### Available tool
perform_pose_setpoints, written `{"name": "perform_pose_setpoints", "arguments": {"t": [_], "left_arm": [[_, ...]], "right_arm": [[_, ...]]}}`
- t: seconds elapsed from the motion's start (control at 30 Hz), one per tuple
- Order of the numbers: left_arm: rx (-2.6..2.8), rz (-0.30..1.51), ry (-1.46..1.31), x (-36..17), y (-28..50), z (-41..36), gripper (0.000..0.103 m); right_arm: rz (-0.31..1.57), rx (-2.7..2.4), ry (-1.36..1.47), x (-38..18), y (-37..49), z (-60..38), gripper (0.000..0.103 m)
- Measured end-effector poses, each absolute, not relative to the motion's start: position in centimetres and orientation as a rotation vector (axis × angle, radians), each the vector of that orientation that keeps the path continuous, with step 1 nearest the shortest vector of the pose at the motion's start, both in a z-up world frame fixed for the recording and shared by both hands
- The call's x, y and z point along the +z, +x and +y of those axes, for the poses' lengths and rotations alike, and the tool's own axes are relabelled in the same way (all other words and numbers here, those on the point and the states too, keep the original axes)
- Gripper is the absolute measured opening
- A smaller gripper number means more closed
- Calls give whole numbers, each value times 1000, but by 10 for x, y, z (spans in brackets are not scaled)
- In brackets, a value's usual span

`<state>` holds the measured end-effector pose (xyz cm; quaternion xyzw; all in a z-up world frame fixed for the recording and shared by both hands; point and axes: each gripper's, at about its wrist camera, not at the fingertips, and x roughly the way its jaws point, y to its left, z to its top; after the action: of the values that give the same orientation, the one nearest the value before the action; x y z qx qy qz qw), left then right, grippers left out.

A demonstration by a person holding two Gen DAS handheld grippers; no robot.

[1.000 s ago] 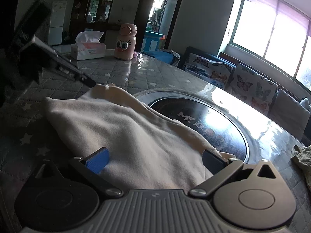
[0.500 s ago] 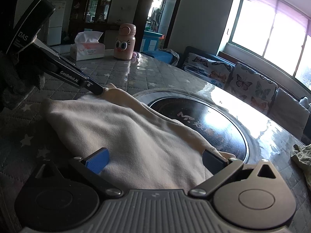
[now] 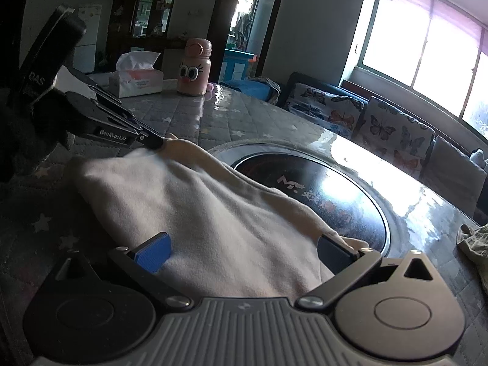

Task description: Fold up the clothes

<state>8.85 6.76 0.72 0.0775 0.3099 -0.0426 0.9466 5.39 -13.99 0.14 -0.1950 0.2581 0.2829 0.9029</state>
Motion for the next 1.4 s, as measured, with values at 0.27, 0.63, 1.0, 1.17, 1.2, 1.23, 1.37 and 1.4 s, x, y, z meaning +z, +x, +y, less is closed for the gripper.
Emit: {"name": "perform_pose_setpoints", "arguments": {"t": [0.27,0.63,1.0,1.17,1.2,1.23,1.37,1.4], "left_arm": [[-211,571,122,39,77,45,10],[-231,694,93,15,112,27,10],[-204,702,57,12,121,38,12],[-202,705,61,9,127,35,18],[-201,706,63,8,128,35,18],[-200,705,63,9,127,35,18],[-204,687,72,16,118,34,26],[-205,683,75,17,115,34,29]], "right_arm": [[580,547,-307,12,77,-150,103],[714,564,-117,12,124,-175,71],[780,534,-23,3,150,-188,47],[776,531,-74,2,148,-188,48],[780,527,-86,0,149,-188,48],[779,522,-85,1,149,-189,48],[758,513,-71,11,143,-199,48],[751,516,-70,15,139,-201,48]]}}
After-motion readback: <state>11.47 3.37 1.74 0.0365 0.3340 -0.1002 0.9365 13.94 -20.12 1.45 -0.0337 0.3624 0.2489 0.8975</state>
